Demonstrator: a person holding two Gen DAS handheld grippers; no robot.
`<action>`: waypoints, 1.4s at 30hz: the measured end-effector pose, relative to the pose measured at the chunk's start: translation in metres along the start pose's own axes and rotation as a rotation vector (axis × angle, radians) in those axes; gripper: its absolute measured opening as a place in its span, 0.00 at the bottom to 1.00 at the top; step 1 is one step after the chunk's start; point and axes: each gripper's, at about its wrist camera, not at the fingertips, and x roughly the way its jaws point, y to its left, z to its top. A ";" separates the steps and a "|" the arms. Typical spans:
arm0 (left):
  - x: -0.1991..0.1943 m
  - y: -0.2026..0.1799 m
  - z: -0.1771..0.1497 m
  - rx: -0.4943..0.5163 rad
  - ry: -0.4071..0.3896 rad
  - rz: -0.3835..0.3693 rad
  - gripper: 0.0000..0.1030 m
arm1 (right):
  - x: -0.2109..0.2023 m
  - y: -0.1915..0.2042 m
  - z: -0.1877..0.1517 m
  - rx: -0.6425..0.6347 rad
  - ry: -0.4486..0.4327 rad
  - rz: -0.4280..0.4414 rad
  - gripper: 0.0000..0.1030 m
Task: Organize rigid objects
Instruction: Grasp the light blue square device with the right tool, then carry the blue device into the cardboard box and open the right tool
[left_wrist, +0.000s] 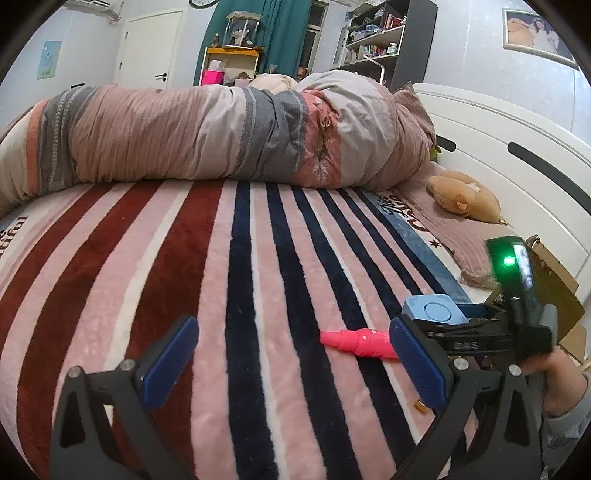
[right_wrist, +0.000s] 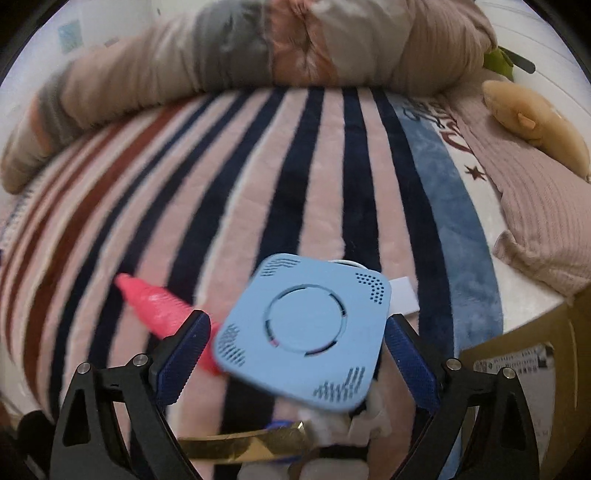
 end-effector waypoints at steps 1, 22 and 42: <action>0.000 -0.001 -0.001 0.004 0.001 0.003 0.99 | 0.002 -0.003 0.001 -0.005 -0.003 0.010 0.92; 0.001 0.019 0.001 -0.063 0.008 -0.002 0.99 | -0.044 0.079 -0.050 -0.337 -0.102 0.451 0.80; 0.019 0.016 -0.007 -0.035 0.089 -0.006 0.99 | -0.045 0.106 -0.075 -0.497 -0.016 0.176 0.81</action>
